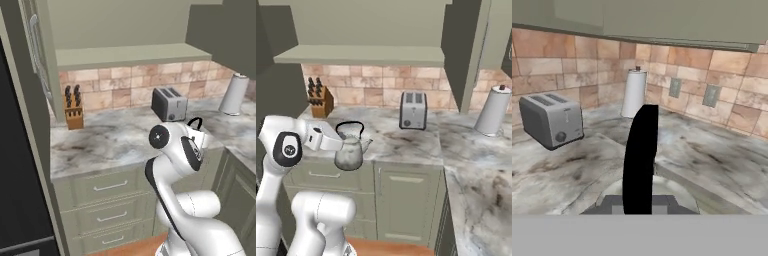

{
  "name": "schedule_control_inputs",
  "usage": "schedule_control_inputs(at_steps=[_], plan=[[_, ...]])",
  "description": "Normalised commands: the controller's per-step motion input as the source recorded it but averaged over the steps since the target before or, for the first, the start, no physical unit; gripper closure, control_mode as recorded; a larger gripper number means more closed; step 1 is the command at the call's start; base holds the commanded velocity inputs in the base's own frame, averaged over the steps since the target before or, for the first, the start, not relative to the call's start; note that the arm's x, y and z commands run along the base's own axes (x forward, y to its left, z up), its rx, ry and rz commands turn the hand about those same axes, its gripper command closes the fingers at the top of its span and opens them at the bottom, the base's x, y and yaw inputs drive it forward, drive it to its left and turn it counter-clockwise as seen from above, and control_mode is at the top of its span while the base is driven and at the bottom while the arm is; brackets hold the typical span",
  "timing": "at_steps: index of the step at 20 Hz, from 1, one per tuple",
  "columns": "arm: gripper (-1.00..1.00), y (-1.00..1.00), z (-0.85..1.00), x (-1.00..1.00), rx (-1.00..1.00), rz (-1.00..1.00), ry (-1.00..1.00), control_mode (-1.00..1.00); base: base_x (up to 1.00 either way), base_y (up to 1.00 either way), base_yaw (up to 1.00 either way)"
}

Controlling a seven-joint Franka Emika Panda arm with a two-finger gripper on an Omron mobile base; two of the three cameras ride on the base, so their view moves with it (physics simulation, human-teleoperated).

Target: Open the cabinet, pick the kettle from the cabinet, and place it in the sink.

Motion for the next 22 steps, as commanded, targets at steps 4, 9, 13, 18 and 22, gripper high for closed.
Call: schedule_control_inputs(at_steps=[4,9,13,18,22], plan=[[1.00,0.00,0.00,0.00,0.00,0.00,0.00,1.00,-0.49,0.00,-0.07],[1.00,0.00,0.00,0.00,0.00,0.00,0.00,1.00,-0.35,0.03,-0.40],[1.00,0.00,0.00,0.00,0.00,0.00,0.00,1.00,-0.20,0.09,-0.65],[1.00,0.00,0.00,0.00,0.00,0.00,0.00,1.00,-0.09,0.10,-0.79],[1.00,0.00,0.00,0.00,0.00,0.00,0.00,1.00,-0.02,0.08,-0.88]])
